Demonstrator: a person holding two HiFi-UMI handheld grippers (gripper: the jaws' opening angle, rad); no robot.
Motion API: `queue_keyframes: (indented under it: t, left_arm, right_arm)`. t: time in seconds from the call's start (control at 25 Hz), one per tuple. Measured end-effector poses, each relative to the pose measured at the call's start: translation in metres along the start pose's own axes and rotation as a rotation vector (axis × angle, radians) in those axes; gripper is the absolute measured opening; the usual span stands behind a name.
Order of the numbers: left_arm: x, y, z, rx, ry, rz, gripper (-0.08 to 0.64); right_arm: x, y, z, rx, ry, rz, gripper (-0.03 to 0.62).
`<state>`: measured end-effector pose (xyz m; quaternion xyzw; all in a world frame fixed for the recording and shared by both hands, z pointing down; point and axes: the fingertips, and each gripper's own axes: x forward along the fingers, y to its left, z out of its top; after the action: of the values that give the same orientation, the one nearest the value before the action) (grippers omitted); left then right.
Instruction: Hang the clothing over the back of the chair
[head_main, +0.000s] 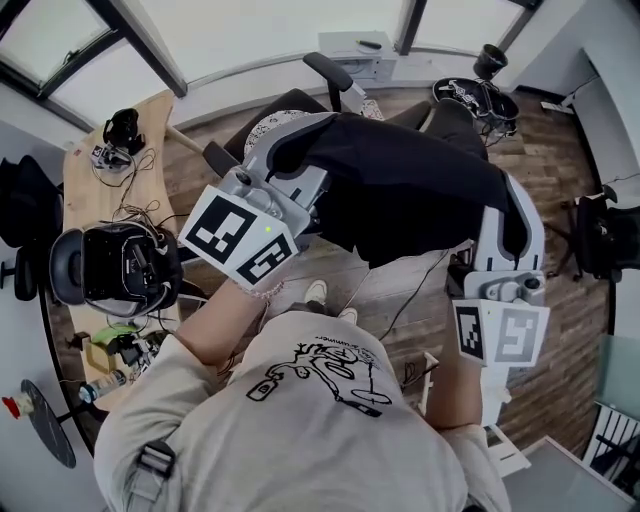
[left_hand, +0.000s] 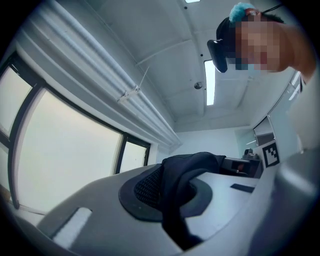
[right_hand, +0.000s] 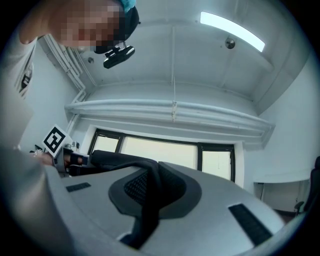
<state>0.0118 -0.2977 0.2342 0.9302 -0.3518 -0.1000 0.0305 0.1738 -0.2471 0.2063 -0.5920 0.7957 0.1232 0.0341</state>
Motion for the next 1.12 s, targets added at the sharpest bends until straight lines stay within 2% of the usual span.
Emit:
queue_keyframes:
  t: [0.6,0.88,1.12]
  left_arm:
    - [0.054,0.051,-0.014,0.094,0.054,0.036,0.014]
    - [0.085,0.079,-0.068,0.087,0.169,0.044,0.014]
    - [0.099,0.093,-0.113,0.08,0.251,0.036,0.014]
  right_arm:
    - [0.068,-0.029,-0.029,-0.075,0.065,-0.023,0.008]
    - [0.092,-0.046,-0.096,-0.084,0.202,-0.033,0.008]
    - [0.099,-0.053,-0.137,-0.111,0.285,-0.046,0.008]
